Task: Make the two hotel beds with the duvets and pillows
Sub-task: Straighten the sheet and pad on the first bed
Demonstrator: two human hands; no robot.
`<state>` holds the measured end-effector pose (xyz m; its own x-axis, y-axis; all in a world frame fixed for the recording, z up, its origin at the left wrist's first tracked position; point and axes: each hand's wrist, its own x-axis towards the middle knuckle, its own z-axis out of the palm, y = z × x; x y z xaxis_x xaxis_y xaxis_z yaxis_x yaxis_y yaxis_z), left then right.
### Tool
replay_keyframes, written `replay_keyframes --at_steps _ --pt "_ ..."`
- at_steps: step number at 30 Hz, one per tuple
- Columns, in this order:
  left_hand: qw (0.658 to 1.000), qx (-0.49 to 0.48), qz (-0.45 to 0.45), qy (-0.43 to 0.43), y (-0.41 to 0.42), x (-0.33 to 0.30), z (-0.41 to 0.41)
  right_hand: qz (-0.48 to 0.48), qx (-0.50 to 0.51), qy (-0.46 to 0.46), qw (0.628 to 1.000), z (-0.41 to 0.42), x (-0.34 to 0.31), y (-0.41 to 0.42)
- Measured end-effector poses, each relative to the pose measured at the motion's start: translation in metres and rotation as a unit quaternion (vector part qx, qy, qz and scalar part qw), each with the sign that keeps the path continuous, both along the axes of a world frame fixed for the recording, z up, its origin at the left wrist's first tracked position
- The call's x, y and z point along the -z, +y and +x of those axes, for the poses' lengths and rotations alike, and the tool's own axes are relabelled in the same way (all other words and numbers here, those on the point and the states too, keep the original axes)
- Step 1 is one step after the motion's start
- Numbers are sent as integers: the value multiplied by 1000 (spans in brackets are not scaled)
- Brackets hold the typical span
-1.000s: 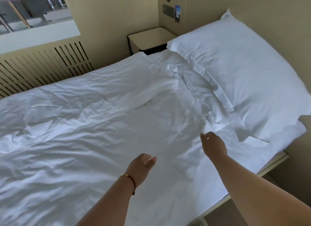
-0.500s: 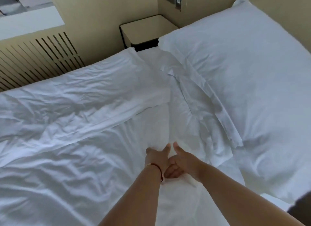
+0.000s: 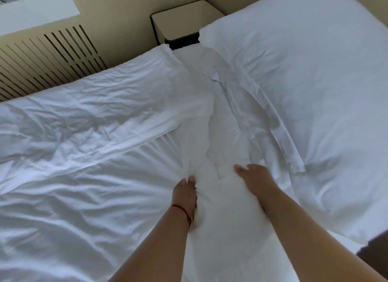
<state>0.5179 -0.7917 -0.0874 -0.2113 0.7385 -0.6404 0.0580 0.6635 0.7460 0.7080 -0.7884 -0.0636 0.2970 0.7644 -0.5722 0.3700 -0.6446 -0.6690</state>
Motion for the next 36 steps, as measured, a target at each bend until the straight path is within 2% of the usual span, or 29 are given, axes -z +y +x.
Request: replay_keyframes --at_steps 3,6,9,11,13,15,16,18,20,21,23,24,26,27,28,29,30,31,33,34,36 --pt "999 47 3 -13 -3 -9 14 70 113 -167 977 41 -41 -47" --pt "993 117 -4 -17 -20 -16 18 72 148 -329 930 55 -67 -93" --pt "984 162 21 69 -48 -17 1 140 98 -409 896 37 -58 -100" --pt "985 116 6 126 -70 -14 -22 158 40 -450 878 18 -48 -102" --pt "990 67 -10 121 -103 -6 -55 190 8 -464 865 -5 -39 -110" --pt "988 58 -25 141 -138 6 -87 249 -43 -434 864 -40 -25 -125" --pt "988 31 -30 150 -154 4 -101 256 -78 -394 879 -62 -17 -135" --pt "986 -25 -47 159 -188 14 -135 192 -106 -266 939 -105 -1 -153" --pt "981 -71 -84 161 -223 25 -167 59 -6 -122 991 -138 19 -165" --pt "977 -73 -100 176 -240 31 -182 -26 66 -72 995 -150 30 -171" --pt "965 -35 -145 216 -270 37 -203 -171 175 -33 969 -165 44 -182" --pt "958 -7 -150 245 -281 38 -210 -212 210 -26 954 -171 49 -186" --pt "931 109 -95 334 -298 39 -215 -252 219 -46 941 -183 54 -194" --pt "908 181 -55 374 -302 39 -217 -231 179 -88 952 -191 55 -199" --pt "883 246 -24 400 -304 36 -216 -169 109 -142 969 -198 56 -204" --pt "860 297 0 415 -304 34 -216 -70 15 -190 979 -206 61 -209" --pt "841 339 4 422 -303 37 -219 44 -92 -218 971 -212 66 -216" --pt "825 367 1 429 -300 39 -223 139 -203 -229 942 -218 72 -221" --pt "800 410 -14 439 -294 47 -233 232 -401 -257 848 -221 91 -226" --pt "786 425 -20 448 -289 52 -238 234 -488 -270 796 -219 98 -223" --pt "759 443 -18 476 -279 58 -245 186 -587 -278 737 -218 101 -206"
